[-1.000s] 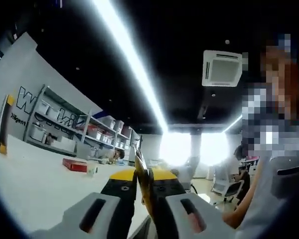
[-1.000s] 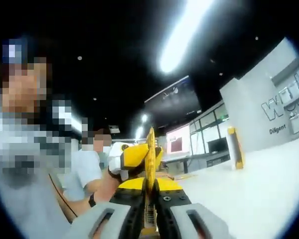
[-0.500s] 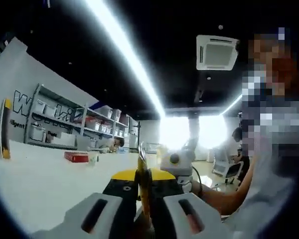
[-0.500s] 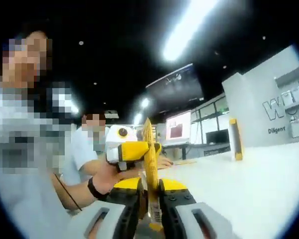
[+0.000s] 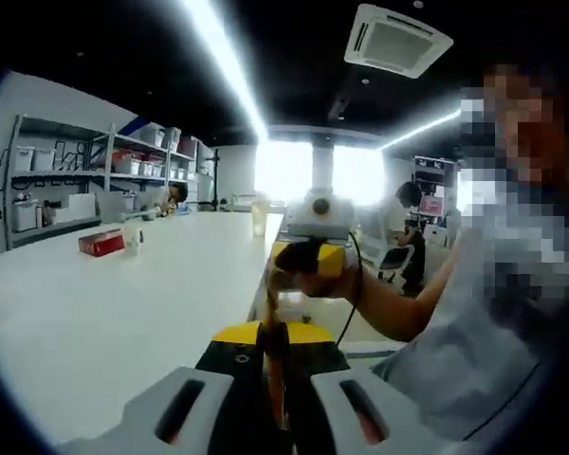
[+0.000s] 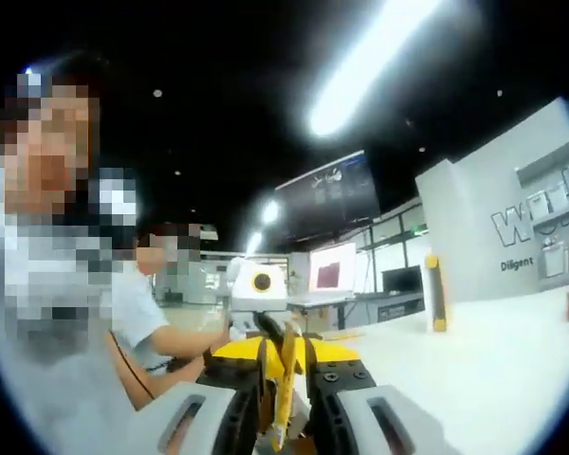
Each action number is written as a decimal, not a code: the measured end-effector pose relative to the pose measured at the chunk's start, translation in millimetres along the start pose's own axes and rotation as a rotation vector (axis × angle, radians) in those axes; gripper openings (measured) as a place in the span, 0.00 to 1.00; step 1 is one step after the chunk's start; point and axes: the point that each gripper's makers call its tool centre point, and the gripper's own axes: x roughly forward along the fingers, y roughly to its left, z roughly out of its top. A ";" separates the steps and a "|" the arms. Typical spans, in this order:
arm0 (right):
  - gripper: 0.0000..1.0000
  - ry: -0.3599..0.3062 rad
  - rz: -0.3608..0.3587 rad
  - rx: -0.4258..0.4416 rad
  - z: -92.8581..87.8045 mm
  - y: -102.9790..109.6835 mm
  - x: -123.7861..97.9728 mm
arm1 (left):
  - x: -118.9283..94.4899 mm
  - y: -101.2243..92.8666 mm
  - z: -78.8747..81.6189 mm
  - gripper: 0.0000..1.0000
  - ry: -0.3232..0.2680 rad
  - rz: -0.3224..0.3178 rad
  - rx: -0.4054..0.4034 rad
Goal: Tear open the coffee pouch, take out the coffee, and pour the coffee from the pouch into the cup
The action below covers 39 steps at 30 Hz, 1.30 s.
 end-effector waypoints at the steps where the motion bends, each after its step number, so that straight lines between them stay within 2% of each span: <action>1: 0.18 0.008 -0.002 -0.002 -0.6 1.0 2.2 | 0.7 -2.1 0.3 0.09 0.002 -0.007 0.004; 4: 0.16 0.028 -0.014 -0.004 -3.8 2.2 7.8 | 1.4 -8.8 4.9 0.09 -0.027 -0.032 -0.005; 6: 0.14 0.032 -0.003 -0.002 -4.9 6.5 12.6 | 2.0 -18.3 2.0 0.10 -0.019 -0.062 -0.016; 9: 0.11 0.031 0.032 0.017 -6.5 15.9 19.1 | 0.6 -24.8 -3.5 0.10 -0.015 -0.060 -0.025; 13: 0.07 0.049 0.056 0.037 -13.1 23.9 24.7 | -2.4 -34.9 -1.7 0.10 -0.022 -0.077 -0.034; 16: 0.06 0.031 0.067 0.058 -8.9 27.0 23.4 | -2.8 -36.6 1.1 0.10 -0.035 -0.072 -0.035; 22: 0.05 0.047 0.063 0.121 -8.4 28.2 22.2 | -2.3 -40.1 0.8 0.10 -0.052 -0.098 -0.042; 23: 0.05 0.033 0.060 0.131 -5.7 26.9 21.6 | -0.9 -39.7 5.6 0.10 -0.088 -0.097 -0.007; 25: 0.04 0.003 0.041 0.129 -0.5 23.7 20.0 | 0.7 -32.9 13.3 0.11 -0.152 -0.047 0.123; 26: 0.04 0.002 0.036 0.131 0.1 22.4 19.0 | 1.2 -31.2 13.7 0.13 -0.166 -0.023 0.182; 27: 0.04 -0.003 0.031 0.132 0.8 21.0 18.4 | 2.2 -31.9 12.3 0.18 -0.165 -0.018 0.203; 29: 0.04 -0.052 0.047 0.163 8.9 22.1 17.6 | 4.9 -35.8 10.5 0.24 -0.162 -0.049 0.146; 32: 0.04 -0.087 0.046 0.175 14.8 21.2 16.5 | 6.4 -38.5 17.0 0.24 -0.206 -0.078 0.126; 35: 0.04 -0.076 0.021 0.155 13.7 17.5 16.5 | 8.2 -40.2 15.2 0.19 -0.200 -0.100 0.104; 36: 0.04 -0.071 0.019 0.148 13.2 17.5 16.5 | 9.3 -38.8 13.0 0.14 -0.189 -0.095 0.095; 39: 0.04 -0.058 0.007 0.113 11.8 17.4 18.7 | 8.7 -31.2 12.0 0.11 -0.177 -0.074 0.039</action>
